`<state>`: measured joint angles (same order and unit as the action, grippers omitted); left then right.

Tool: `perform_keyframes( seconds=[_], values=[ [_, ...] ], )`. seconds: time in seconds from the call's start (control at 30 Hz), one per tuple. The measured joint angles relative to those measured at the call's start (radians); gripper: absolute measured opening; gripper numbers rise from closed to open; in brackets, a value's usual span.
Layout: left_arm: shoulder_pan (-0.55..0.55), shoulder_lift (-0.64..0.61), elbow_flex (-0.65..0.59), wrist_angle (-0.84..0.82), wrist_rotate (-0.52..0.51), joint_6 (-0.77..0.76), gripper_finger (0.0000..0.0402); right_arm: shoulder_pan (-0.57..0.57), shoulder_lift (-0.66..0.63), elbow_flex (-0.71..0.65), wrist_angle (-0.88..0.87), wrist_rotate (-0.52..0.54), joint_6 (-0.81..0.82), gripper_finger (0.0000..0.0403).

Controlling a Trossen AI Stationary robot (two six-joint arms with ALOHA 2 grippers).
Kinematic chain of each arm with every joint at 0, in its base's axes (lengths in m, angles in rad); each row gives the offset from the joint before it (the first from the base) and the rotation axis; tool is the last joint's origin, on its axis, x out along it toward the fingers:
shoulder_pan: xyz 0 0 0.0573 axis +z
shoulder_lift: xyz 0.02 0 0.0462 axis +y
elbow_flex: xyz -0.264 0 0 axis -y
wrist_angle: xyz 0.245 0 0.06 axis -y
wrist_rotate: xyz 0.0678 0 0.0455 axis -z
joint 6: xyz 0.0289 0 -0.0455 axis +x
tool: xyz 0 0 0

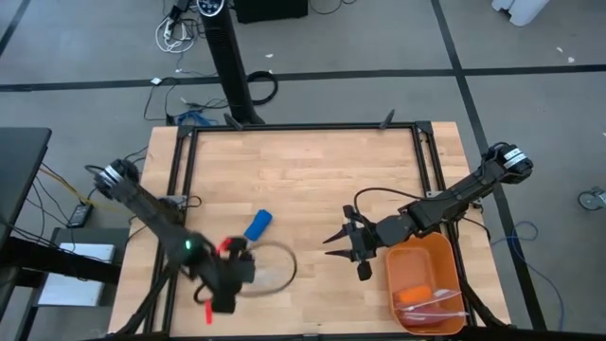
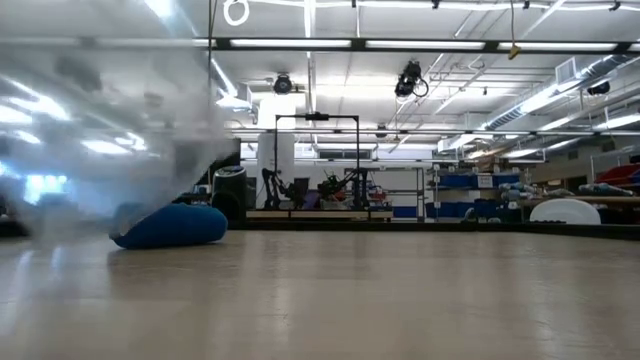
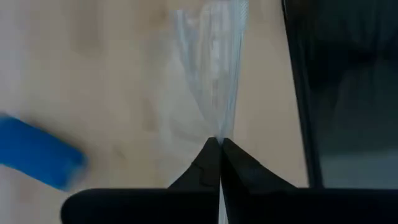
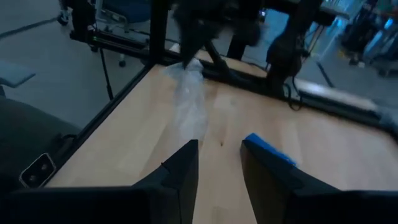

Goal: Roll bandage
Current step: Open the transparent zip lock bag

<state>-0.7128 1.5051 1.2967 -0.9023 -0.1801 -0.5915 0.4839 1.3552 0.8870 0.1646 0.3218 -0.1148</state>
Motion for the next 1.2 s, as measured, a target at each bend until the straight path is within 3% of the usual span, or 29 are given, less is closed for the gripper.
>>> perform_keyframes(
  seconds=[0.17, 0.5, 0.8, 1.2],
  values=[
    [0.148, -0.095, 0.011, 0.073, 0.002, 0.167, 0.0003, -0.007, 0.007, 0.051, -0.003, 0.034, -0.029, 0.0123],
    [0.392, -0.109, 0.01, 0.213, 0.279, 0.37, 0.0003, -0.03, 0.117, 0.23, -0.155, 0.076, -0.152, 0.0126],
    [0.46, -0.109, 0.01, 0.208, 0.311, 0.435, 0.0004, -0.055, 0.2, 0.405, -0.308, 0.02, -0.13, 0.0126],
    [0.484, -0.105, 0.011, 0.241, 0.339, 0.46, 0.0005, -0.122, 0.198, 0.427, -0.353, -0.026, -0.124, 0.0113]
  ],
)
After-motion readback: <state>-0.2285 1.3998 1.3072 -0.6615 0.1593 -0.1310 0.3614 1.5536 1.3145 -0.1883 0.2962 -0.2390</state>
